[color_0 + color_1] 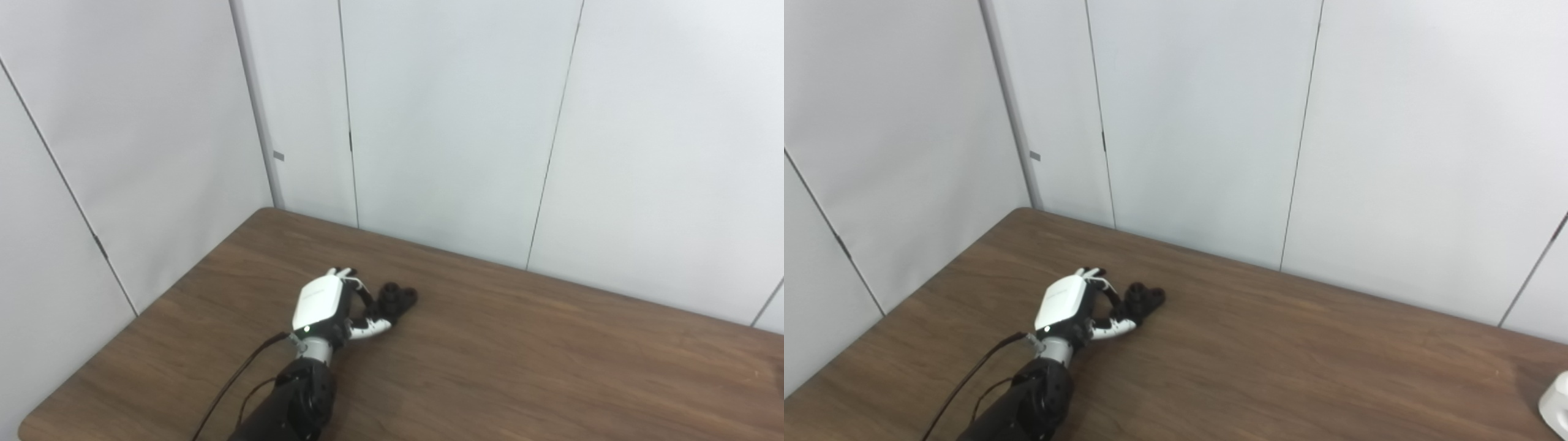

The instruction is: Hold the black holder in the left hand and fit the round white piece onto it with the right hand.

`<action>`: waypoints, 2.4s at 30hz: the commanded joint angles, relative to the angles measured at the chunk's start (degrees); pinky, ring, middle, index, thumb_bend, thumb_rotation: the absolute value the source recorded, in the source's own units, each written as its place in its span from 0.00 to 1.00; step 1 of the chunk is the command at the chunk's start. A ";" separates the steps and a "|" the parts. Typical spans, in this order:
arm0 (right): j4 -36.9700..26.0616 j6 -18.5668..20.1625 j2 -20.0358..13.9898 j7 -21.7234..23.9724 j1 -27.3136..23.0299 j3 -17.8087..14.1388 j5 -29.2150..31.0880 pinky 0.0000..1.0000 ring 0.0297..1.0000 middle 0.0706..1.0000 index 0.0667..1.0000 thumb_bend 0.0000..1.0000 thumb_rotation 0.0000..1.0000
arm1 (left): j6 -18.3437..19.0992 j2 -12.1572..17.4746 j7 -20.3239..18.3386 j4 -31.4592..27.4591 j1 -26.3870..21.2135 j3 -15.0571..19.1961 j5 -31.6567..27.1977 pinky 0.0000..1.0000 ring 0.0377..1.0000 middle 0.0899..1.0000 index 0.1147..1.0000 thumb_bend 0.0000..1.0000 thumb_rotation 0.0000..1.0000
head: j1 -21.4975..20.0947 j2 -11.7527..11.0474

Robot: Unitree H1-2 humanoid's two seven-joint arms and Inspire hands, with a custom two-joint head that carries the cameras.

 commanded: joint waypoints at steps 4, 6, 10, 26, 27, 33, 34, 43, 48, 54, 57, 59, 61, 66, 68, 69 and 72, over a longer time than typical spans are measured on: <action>-0.89 1.68 2.35 0.02 1.60 1.89 -1.57 0.48 0.76 0.84 0.84 1.00 0.79 | -2.91 -0.75 -6.92 -4.57 2.81 -2.70 -1.30 0.96 0.97 0.88 0.41 0.52 0.04 | -3.28 0.09; -1.59 2.54 2.80 -0.07 1.43 1.86 -1.20 0.51 0.77 0.86 0.85 1.00 0.77 | -2.93 -0.67 -8.11 -5.80 3.26 -2.69 -1.39 0.96 0.96 0.88 0.41 0.52 0.04 | -4.59 0.34; -2.93 3.32 3.50 -0.95 1.01 1.83 -2.46 0.59 0.83 0.90 0.89 1.00 0.76 | -3.37 -0.26 -9.15 -7.33 3.68 -2.54 -1.30 0.95 0.96 0.88 0.41 0.52 0.04 | -6.93 0.74; -11.32 11.02 4.32 -5.41 1.81 -2.88 -6.54 1.00 1.00 1.00 1.00 0.76 0.16 | -7.72 0.79 -15.45 -15.75 7.08 -1.35 -1.89 0.96 0.96 0.87 0.41 0.52 0.04 | -16.64 4.93; -10.71 10.35 4.25 -6.18 1.83 -3.54 -7.33 1.00 1.00 1.00 0.99 0.75 0.13 | -8.43 0.77 -15.60 -15.84 7.27 -1.32 -2.01 0.96 0.96 0.87 0.41 0.52 0.04 | -17.01 4.34; -7.69 7.90 2.83 -8.69 1.23 -6.28 -9.05 1.00 1.00 1.00 0.99 0.77 0.15 | -10.21 -0.10 -16.57 -17.29 8.36 -1.39 -1.51 0.95 0.96 0.87 0.41 0.52 0.04 | -18.01 4.64; -7.48 7.92 2.59 -8.88 1.01 -6.65 -9.00 1.00 1.00 1.00 0.99 0.79 0.20 | -10.30 -0.26 -16.78 -17.61 8.48 -1.42 -1.48 0.95 0.96 0.87 0.41 0.52 0.04 | -18.12 4.72; -12.07 12.06 -0.51 -11.25 -1.34 -9.69 -15.67 0.99 1.00 1.00 0.97 0.95 0.57 | -10.82 -1.74 -18.84 -19.90 9.57 -2.46 -0.23 0.95 0.95 0.87 0.41 0.52 0.04 | -19.23 5.28; -12.84 14.37 -2.67 -10.99 -3.76 -11.07 -16.75 0.96 1.00 1.00 0.98 1.00 0.67 | -11.79 -2.55 -18.78 -20.06 9.89 -3.16 0.94 0.95 0.95 0.87 0.41 0.52 0.04 | -19.60 5.68; -14.19 17.29 -5.36 -9.36 -5.99 -12.10 -15.00 1.00 1.00 1.00 1.00 1.00 0.67 | -12.51 -3.31 -19.10 -20.76 10.68 -3.50 1.59 0.95 0.95 0.86 0.41 0.52 0.04 | -20.90 6.11; -14.11 18.11 -6.20 -9.06 -7.44 -12.45 -14.12 1.00 1.00 1.00 1.00 0.84 0.25 | -12.70 -3.41 -19.45 -21.37 11.22 -3.70 1.82 0.96 0.95 0.87 0.41 0.52 0.04 | -22.21 6.50; -13.53 18.58 -6.93 -9.16 -8.34 -12.44 -14.56 1.00 1.00 1.00 0.99 0.80 0.05 | -13.12 -3.51 -19.52 -21.71 11.68 -3.68 1.73 0.96 0.95 0.87 0.41 0.52 0.04 | -22.72 6.62; -12.35 18.67 -7.85 -8.93 -9.22 -12.32 -14.64 1.00 1.00 1.00 0.98 0.81 0.01 | -13.22 -3.69 -19.89 -22.08 12.09 -3.56 1.52 0.96 0.95 0.87 0.41 0.52 0.04 | -23.63 6.73; -10.32 21.52 -9.17 -7.97 -11.50 -11.49 -15.48 0.99 1.00 1.00 0.98 0.82 0.00 | -14.27 -3.28 -20.71 -21.48 12.19 -2.63 0.62 0.97 0.96 0.88 0.41 0.52 0.04 | -31.05 6.76; -5.22 19.32 -10.27 -8.78 -13.14 -10.83 -16.01 0.97 0.99 1.00 0.95 0.84 0.00 | -16.26 -2.59 -20.42 -20.17 11.98 -1.97 -0.33 0.97 0.96 0.88 0.41 0.52 0.04 | -34.58 6.60; -1.53 17.43 -10.93 -9.23 -14.18 -10.46 -15.98 0.96 0.98 0.99 0.93 0.86 0.02 | -17.09 -2.24 -20.41 -19.58 11.90 -1.59 -0.76 0.97 0.96 0.87 0.41 0.52 0.04 | -36.69 6.50; 5.97 15.32 -11.91 -9.25 -17.06 -9.01 -15.47 0.94 0.97 0.97 0.90 0.98 0.43 | -18.47 -1.64 -20.86 -18.75 11.85 -0.44 -1.98 0.96 0.96 0.87 0.41 0.52 0.04 | -40.86 6.16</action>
